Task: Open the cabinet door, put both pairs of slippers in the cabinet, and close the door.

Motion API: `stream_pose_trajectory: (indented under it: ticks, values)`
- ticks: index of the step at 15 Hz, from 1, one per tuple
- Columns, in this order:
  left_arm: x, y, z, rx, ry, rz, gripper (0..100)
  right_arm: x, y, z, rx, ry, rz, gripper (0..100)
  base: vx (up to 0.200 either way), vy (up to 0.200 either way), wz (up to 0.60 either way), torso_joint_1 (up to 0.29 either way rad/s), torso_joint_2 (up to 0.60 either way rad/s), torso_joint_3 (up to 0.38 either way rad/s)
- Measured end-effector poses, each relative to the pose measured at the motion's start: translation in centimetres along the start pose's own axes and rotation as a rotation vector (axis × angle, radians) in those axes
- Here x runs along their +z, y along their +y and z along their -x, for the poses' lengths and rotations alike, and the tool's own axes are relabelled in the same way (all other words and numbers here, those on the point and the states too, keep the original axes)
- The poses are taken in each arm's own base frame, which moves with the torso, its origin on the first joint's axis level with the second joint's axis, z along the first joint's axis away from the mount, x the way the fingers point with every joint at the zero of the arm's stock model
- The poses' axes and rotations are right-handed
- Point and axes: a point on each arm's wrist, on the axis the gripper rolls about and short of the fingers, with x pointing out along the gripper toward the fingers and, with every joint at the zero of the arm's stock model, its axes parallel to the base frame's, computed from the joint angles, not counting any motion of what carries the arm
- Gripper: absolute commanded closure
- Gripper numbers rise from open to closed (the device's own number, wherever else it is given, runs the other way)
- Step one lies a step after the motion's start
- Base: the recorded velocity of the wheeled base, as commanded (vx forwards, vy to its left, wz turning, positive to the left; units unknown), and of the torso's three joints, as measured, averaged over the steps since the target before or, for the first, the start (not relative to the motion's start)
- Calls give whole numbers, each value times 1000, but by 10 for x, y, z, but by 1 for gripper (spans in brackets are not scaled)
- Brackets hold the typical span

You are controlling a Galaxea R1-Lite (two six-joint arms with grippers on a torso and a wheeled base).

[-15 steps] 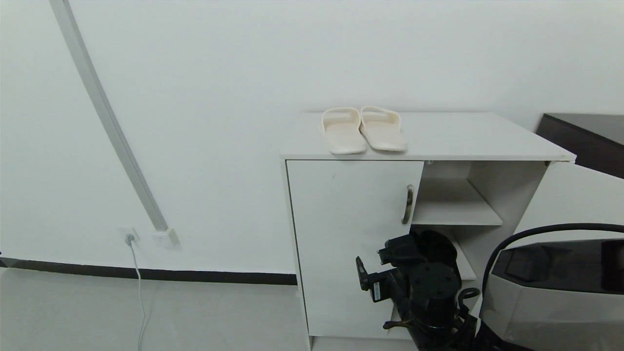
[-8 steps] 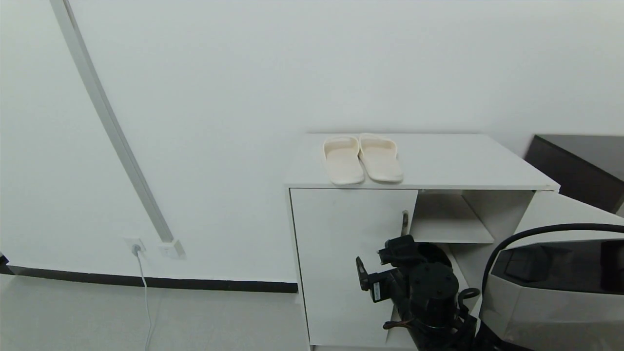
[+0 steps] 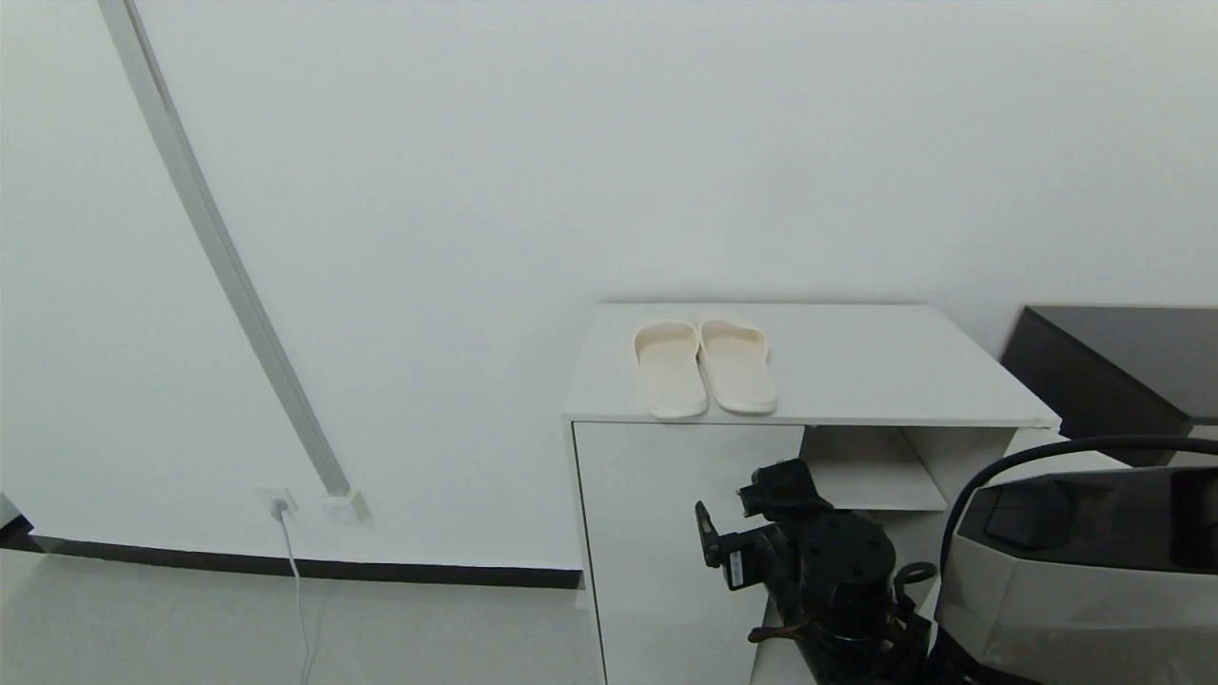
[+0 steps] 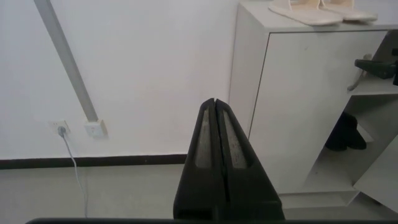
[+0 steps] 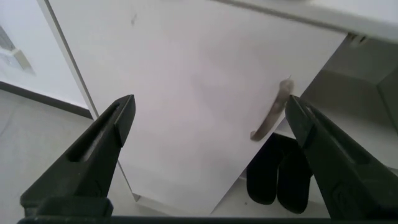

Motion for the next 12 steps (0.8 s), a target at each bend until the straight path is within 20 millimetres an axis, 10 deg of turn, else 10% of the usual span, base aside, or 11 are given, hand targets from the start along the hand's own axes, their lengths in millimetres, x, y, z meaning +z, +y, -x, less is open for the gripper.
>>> stream_pose_trajectory:
  ticks: [12]
  values:
    - [0,0,0,0,0,0,100,2,-1,-1,20,-19,-15,0,0,0,0,167,-369,-204]
